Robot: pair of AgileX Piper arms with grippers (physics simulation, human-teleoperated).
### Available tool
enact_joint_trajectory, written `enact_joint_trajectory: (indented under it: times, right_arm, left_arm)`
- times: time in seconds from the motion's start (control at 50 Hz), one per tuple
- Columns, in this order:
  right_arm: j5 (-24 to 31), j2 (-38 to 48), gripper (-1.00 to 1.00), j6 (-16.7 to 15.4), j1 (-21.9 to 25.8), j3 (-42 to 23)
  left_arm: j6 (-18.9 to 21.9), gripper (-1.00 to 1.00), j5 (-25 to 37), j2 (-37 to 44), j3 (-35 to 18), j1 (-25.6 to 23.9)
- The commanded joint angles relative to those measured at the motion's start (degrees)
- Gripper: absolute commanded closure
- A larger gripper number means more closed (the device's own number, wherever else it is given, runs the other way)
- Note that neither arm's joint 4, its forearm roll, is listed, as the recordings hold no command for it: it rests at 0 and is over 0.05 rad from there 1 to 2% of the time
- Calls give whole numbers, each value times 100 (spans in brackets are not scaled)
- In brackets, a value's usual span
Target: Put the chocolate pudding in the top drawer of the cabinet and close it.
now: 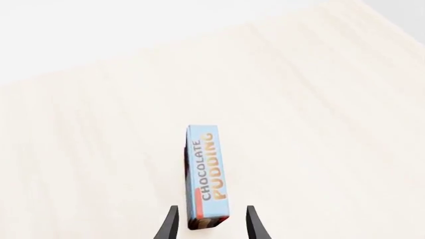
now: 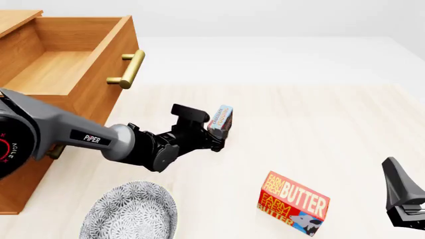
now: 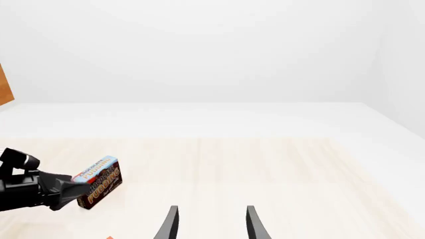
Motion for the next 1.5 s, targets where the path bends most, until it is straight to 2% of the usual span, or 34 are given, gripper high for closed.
enact_joint_trajectory:
  times: [0.02,0.52,1.5]
  right_arm:
    - [-1,1,-100,0,0,0]
    - [0,0,-100,-1,-1,0]
    - [1,1,-100,2,0,-1]
  left_arm:
    - [-66,-100,-42,146,-59,-21]
    - [-185,-100,-172,400,-125,-38]
    - [-57,-100,-10,500,-480,26]
